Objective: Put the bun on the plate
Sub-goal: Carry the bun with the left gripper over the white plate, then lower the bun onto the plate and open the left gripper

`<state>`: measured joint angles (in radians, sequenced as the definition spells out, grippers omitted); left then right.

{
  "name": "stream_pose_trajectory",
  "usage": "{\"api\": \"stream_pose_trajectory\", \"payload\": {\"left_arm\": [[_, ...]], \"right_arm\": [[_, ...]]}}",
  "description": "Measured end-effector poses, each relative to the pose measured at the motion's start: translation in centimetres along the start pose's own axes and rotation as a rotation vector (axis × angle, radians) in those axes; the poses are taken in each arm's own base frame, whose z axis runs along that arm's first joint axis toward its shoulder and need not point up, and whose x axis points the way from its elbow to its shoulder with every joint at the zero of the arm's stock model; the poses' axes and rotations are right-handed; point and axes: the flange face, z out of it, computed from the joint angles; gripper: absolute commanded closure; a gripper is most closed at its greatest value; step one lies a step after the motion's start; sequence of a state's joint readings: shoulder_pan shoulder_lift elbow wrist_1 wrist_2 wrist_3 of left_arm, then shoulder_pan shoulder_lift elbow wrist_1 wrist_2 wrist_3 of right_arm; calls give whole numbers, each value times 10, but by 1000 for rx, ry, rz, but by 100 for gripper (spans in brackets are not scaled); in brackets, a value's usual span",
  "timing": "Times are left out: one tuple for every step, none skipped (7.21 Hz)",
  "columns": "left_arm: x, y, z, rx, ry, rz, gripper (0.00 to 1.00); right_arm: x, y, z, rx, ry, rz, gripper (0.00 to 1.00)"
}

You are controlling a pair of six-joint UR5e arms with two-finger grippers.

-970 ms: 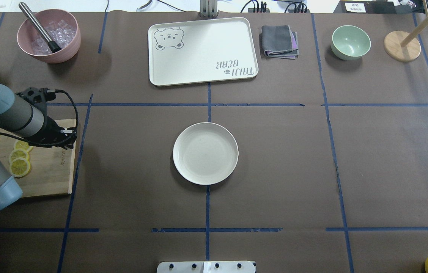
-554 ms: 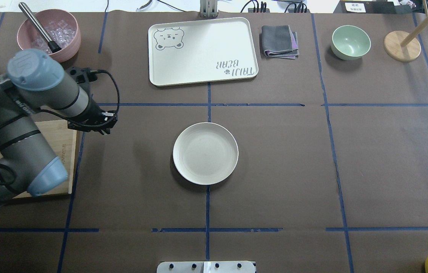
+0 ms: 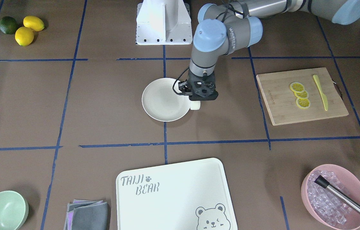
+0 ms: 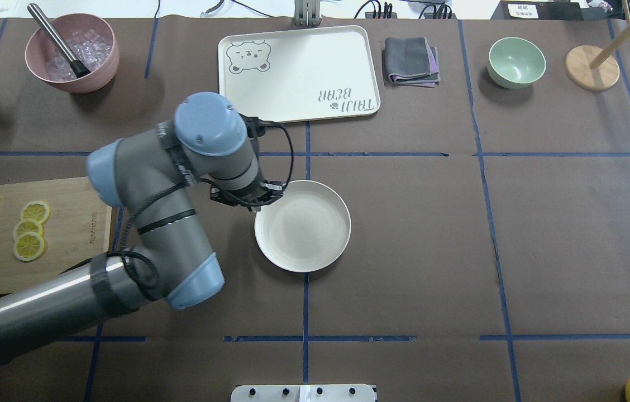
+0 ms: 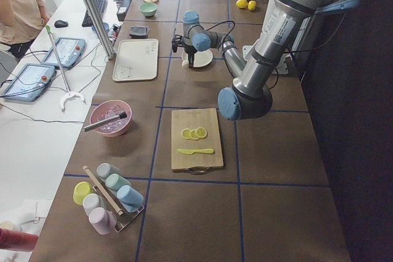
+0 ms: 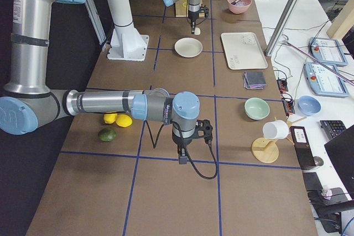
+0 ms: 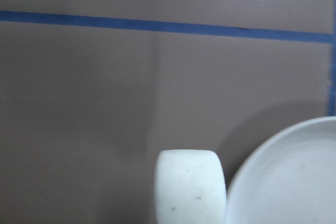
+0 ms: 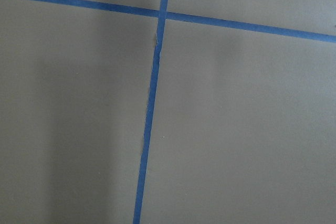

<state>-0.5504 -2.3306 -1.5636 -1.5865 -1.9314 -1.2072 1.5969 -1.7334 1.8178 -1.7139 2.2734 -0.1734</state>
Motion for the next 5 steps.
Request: {"api": "stream_pose_trajectory", "payload": {"left_arm": [[32,5,14,-6,-1,23,77],[51,17,26,-16,6,48,71],[60,29,38,-26,3,68,64],[65,36,46,-30,-2,81,37],[67,40,49,-31,-2,88,12]], "right_arm": [[0,0,0,-1,0,1,0],[1,0,1,-2,0,2,0],[1,0,1,-2,-1,2,0],[1,1,1,-3,-2,3,0],[1,1,1,-3,-2,3,0]]}}
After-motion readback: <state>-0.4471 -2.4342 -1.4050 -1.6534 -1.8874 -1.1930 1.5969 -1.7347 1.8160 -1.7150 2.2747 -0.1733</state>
